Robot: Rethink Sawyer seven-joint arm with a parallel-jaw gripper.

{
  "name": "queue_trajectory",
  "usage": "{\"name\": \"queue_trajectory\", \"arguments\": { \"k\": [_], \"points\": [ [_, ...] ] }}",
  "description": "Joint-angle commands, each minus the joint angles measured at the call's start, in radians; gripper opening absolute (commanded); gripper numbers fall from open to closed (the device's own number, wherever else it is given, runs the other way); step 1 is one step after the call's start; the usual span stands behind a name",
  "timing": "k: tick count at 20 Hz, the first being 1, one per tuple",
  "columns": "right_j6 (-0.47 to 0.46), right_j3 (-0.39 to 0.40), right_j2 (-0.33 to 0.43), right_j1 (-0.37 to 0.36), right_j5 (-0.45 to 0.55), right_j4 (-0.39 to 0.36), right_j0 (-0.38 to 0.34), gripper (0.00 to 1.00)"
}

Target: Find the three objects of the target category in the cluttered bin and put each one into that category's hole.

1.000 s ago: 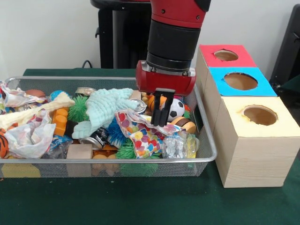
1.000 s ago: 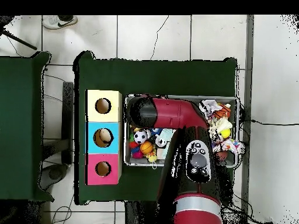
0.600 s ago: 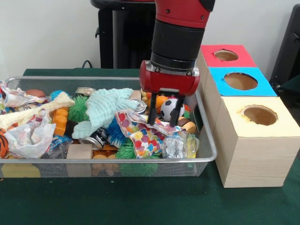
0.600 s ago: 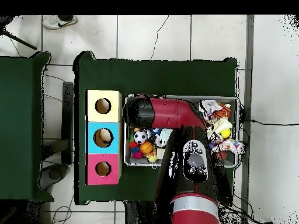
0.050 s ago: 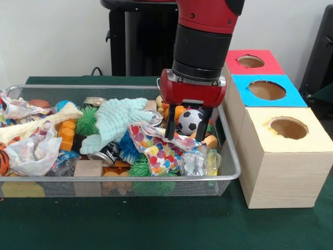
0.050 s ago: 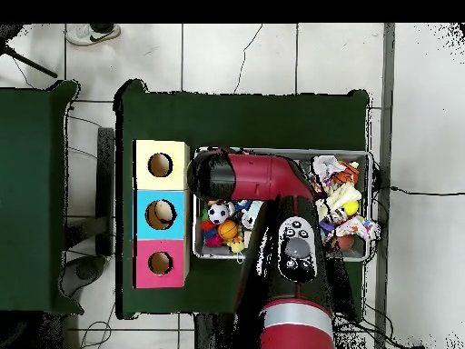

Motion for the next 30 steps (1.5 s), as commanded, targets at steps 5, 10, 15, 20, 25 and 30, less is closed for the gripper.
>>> {"name": "queue_trajectory", "arguments": {
  "k": [5,10,15,20,25,30],
  "points": [
    [0.169,0.016,0.0,0.108,0.03,-0.002,0.022,1.0],
    [0.17,0.018,-0.001,0.118,0.012,0.004,0.02,1.0],
    [0.19,0.017,-0.013,0.134,-0.019,0.009,0.032,1.0],
    [0.215,0.017,-0.026,0.154,-0.055,0.015,0.048,1.0],
    [0.232,0.02,-0.036,0.166,-0.087,0.023,0.06,1.0],
    [0.26,0.028,-0.054,0.179,-0.126,0.039,0.081,1.0]
  ]
}}
